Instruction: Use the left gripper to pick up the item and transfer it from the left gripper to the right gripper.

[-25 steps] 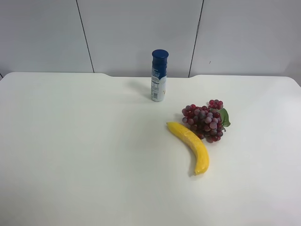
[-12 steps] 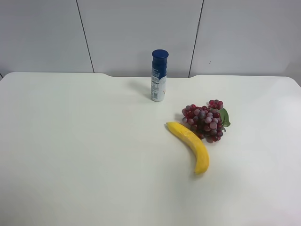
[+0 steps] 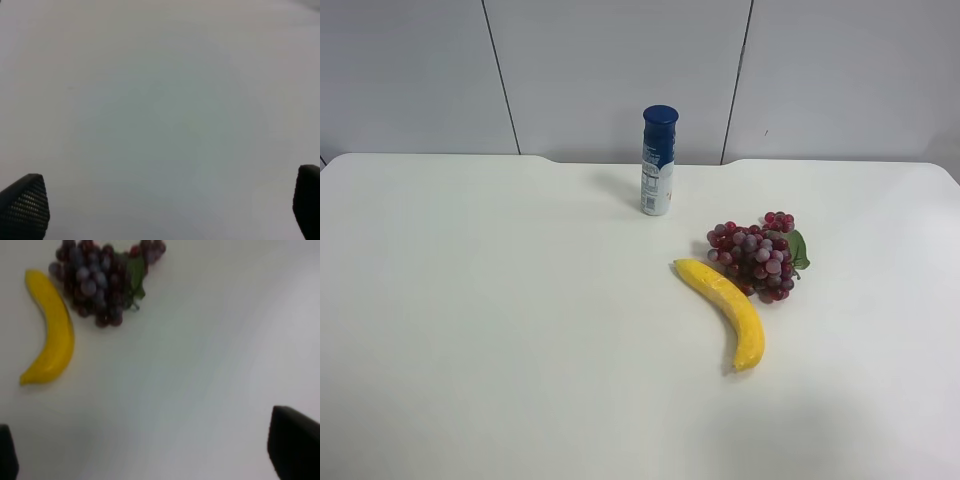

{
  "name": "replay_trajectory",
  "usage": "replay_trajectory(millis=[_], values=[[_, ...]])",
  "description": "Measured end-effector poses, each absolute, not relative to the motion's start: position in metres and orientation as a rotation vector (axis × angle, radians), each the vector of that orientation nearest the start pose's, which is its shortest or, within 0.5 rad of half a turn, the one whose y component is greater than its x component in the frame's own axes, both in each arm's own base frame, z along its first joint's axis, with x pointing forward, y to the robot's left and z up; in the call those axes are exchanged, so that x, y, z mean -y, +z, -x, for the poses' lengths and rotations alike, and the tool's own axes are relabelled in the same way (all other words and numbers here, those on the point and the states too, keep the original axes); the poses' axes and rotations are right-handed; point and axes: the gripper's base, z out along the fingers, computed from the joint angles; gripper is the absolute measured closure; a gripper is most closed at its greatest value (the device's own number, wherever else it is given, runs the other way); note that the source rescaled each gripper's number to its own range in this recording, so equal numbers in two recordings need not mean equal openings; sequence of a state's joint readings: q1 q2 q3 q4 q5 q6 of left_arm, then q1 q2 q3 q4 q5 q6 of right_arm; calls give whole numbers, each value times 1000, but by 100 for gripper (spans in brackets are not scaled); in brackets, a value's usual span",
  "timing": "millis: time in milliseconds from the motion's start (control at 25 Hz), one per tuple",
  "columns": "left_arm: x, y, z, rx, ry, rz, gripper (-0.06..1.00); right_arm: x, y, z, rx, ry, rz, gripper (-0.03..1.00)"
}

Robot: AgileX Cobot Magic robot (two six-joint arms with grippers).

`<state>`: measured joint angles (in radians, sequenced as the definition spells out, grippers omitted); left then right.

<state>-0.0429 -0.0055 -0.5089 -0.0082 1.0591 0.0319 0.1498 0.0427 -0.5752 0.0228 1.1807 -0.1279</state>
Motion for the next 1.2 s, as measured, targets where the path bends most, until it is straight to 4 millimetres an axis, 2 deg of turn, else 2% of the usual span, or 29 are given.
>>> replay_trajectory(millis=[160, 560, 1200], values=[[0, 280, 7, -2027, -17, -76, -5, 1, 290, 19, -2044, 41, 288, -3], [0, 280, 7, -2027, -17, -76, -5, -2, 278, 7, -2032, 65, 284, -3], [0, 280, 7, -2027, -17, -76, -5, -2, 279, 7, -2021, 60, 274, -3]])
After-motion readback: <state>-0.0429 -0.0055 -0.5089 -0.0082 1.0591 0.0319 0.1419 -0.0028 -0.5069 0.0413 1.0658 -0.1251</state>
